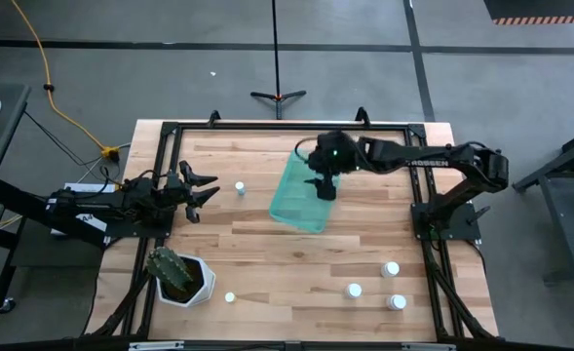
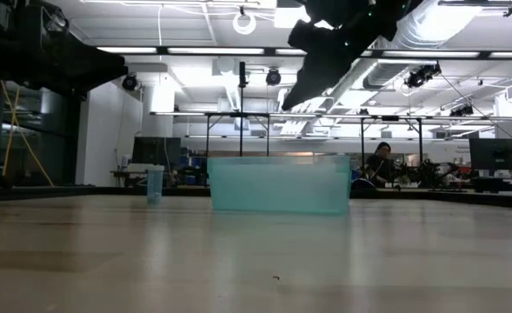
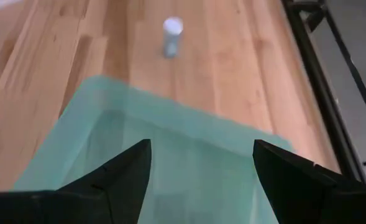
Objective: Pick and place pill bottles into a basket
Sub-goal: Put the middle white pill bottle into the blue bin
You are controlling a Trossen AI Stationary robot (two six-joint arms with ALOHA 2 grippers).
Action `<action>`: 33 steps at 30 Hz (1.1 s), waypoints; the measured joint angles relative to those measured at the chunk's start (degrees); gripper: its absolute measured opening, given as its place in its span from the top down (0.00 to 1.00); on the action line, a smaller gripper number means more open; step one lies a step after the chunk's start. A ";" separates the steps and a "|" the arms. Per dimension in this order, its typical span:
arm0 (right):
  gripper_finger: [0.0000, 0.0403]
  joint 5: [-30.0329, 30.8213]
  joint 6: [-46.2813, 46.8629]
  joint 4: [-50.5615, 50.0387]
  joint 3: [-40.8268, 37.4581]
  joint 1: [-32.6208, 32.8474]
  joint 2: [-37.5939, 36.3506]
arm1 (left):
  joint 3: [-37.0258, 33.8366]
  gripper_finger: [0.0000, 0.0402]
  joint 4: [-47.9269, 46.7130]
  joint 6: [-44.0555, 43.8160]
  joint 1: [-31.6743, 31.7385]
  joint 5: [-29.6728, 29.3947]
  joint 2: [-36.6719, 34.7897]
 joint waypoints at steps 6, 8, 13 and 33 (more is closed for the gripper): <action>0.33 3.19 5.33 -8.11 0.00 7.35 0.00 | -0.02 0.54 -0.12 0.00 0.00 0.00 -0.02; 0.33 2.97 8.73 -10.34 0.00 9.85 -0.09 | 0.00 0.54 -0.12 0.00 0.00 0.00 0.00; 0.33 3.11 15.05 -15.21 0.00 16.96 -0.59 | -0.02 0.54 0.10 0.00 -0.01 -0.57 -0.01; 0.33 8.08 33.92 -13.97 0.00 43.80 -10.49 | 0.00 0.54 0.80 0.28 0.00 -1.38 -0.02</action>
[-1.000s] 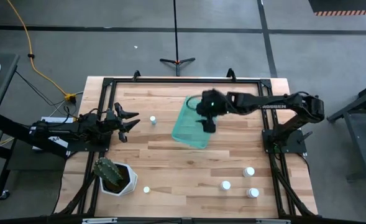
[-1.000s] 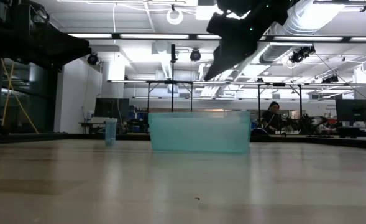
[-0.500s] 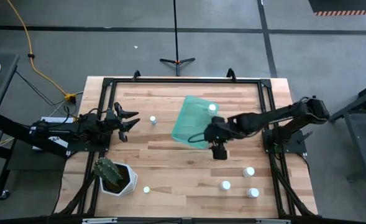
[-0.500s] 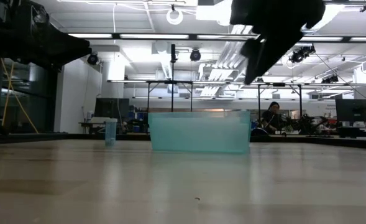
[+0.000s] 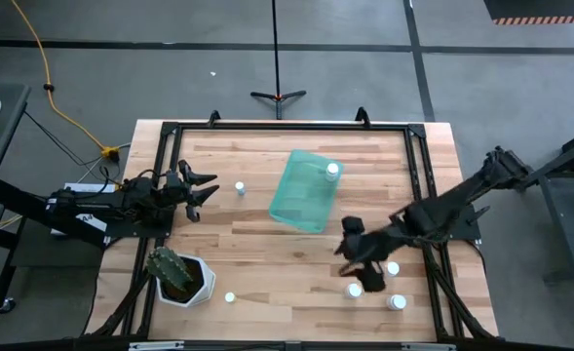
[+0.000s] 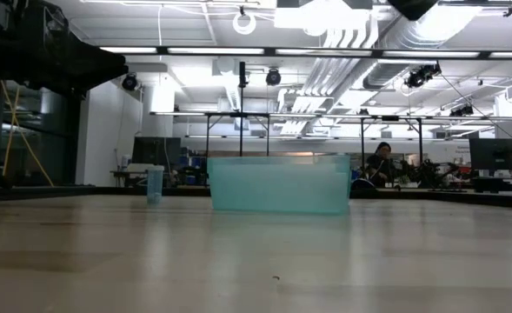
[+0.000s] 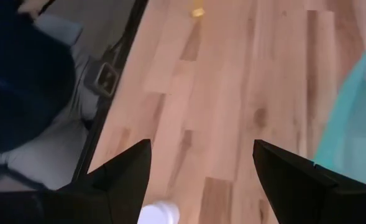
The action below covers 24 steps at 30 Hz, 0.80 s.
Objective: Pick and place pill bottles into a basket
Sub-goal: Put the middle white pill bottle into the blue bin
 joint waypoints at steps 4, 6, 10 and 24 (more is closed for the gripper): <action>0.33 0.40 2.08 0.90 0.00 2.35 0.91 | 0.00 0.54 -0.02 0.14 0.00 -0.01 0.01; 0.33 0.40 3.91 1.62 -0.02 2.93 1.39 | 0.00 0.54 -0.02 0.14 0.00 -0.02 0.01; 0.33 2.78 6.81 0.66 -0.02 3.91 3.25 | 0.00 0.54 -0.02 0.14 0.00 -0.02 0.00; 0.33 -1.23 10.76 -2.23 -0.02 6.12 10.60 | 0.00 0.54 -0.04 -0.25 0.00 -0.02 0.02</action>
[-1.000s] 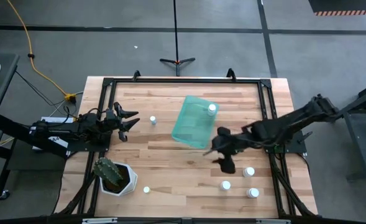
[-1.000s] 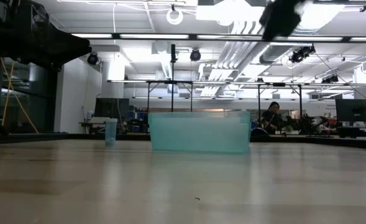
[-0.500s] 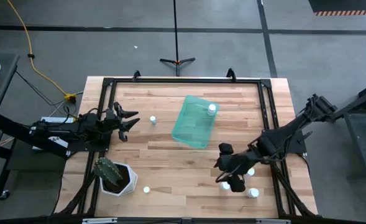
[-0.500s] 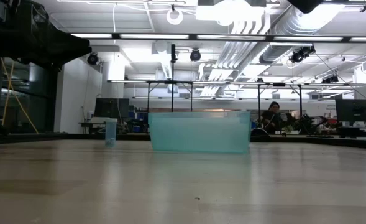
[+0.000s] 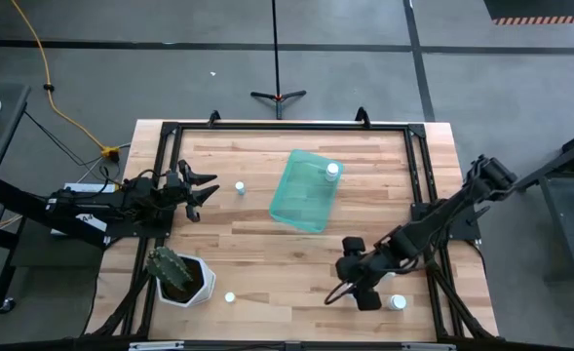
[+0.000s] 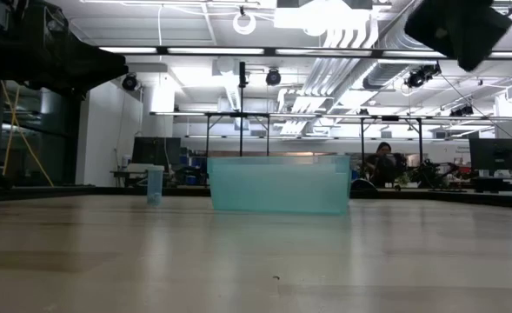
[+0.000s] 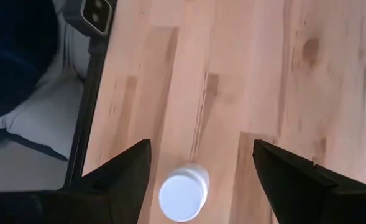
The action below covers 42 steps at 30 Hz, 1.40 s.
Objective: Pick and place pill bottles into a basket
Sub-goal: Put the middle white pill bottle into the blue bin
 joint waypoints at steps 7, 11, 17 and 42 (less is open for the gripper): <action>0.33 -0.29 9.87 -2.34 0.00 2.52 0.88 | -0.01 0.54 0.00 -0.03 -0.01 0.00 -0.02; 0.33 0.24 13.18 -2.95 0.00 4.36 0.88 | 0.00 0.54 -0.02 -0.05 -0.01 0.00 -0.02; 0.33 6.38 14.08 -3.02 0.00 6.40 0.87 | 0.00 0.54 -0.04 -0.05 0.00 0.00 0.00; 0.33 6.09 12.57 -3.36 -0.02 8.77 8.66 | 0.00 0.54 -0.11 -0.59 -0.02 0.00 -0.01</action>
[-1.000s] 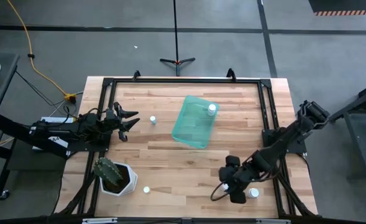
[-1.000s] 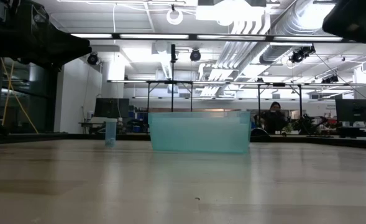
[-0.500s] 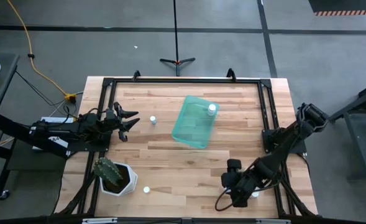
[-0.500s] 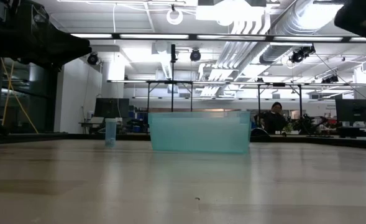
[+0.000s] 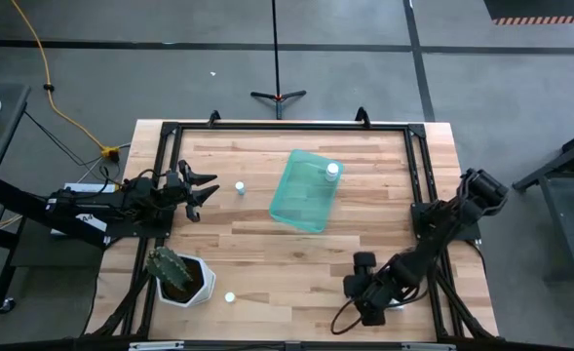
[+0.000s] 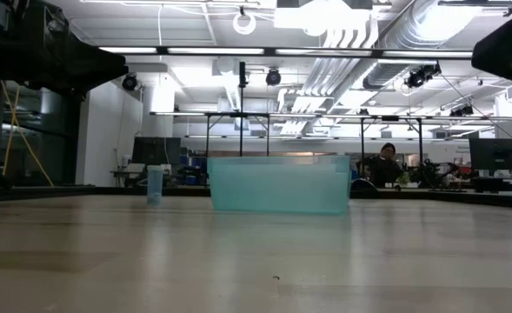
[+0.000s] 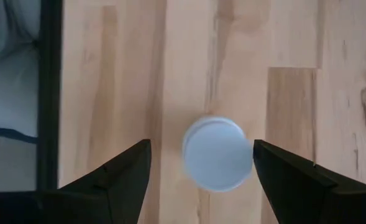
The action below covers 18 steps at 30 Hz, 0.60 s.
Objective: Pick and place pill bottles into a basket
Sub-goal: Put the middle white pill bottle into the blue bin
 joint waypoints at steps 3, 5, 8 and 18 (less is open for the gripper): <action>0.33 0.85 -0.01 -0.58 -0.02 -0.07 0.37 | 0.00 0.54 0.00 -0.92 0.00 0.00 -0.01; 0.33 1.40 -0.01 -0.79 -0.02 -0.07 0.37 | -0.01 0.54 0.00 -0.95 0.00 0.00 0.00; 0.33 1.34 -0.20 -1.06 -0.02 -0.07 0.37 | 0.00 0.54 0.04 -1.46 0.00 0.00 -0.01; 0.44 1.38 -1.50 -1.29 -0.02 -0.07 0.37 | -0.01 0.54 0.04 -2.45 0.00 0.00 0.00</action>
